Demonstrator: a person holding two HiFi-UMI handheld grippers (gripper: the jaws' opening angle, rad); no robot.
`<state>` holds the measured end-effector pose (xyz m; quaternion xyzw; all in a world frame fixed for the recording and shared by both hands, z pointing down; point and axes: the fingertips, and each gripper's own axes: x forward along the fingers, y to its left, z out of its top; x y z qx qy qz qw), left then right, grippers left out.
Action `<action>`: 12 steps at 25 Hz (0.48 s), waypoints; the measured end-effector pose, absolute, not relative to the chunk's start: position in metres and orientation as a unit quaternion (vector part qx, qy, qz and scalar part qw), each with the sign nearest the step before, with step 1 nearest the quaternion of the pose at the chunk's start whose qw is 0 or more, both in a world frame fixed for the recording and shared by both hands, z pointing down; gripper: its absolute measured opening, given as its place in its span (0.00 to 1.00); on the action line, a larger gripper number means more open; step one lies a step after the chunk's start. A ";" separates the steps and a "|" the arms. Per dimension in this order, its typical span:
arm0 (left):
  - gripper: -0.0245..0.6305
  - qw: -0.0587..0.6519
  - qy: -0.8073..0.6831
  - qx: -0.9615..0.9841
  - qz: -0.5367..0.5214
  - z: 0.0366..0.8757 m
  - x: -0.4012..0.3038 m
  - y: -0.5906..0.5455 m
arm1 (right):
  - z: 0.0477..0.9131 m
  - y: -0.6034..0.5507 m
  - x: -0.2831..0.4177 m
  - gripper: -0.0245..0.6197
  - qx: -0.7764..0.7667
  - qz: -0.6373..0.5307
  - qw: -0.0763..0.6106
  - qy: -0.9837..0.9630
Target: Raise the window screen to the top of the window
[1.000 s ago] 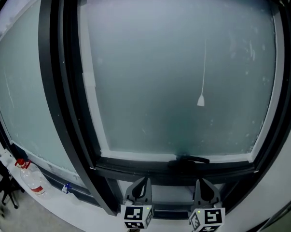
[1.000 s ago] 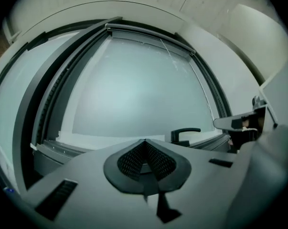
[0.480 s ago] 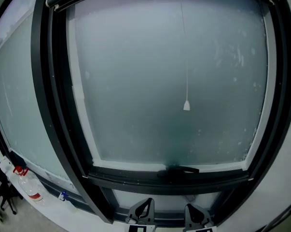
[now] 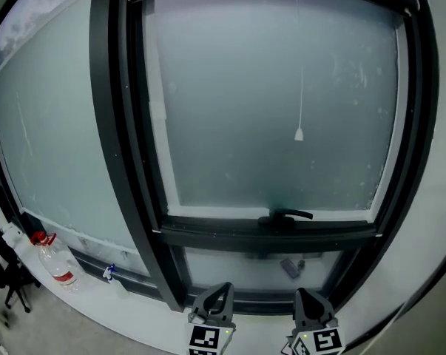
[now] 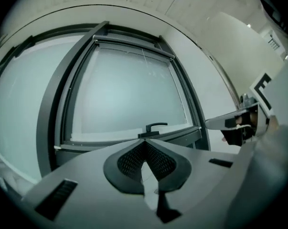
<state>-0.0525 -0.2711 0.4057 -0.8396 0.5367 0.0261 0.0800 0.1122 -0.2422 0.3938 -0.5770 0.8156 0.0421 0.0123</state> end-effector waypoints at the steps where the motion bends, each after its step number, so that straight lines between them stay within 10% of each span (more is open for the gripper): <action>1: 0.04 0.083 0.537 -0.839 0.019 0.408 -0.061 -0.258 | 0.393 -0.230 0.106 0.05 -0.577 0.041 0.015 0.816; 12: 0.04 0.066 0.555 -0.828 0.036 0.406 -0.083 -0.152 | 0.405 -0.114 0.084 0.05 -0.593 0.042 -0.003 0.804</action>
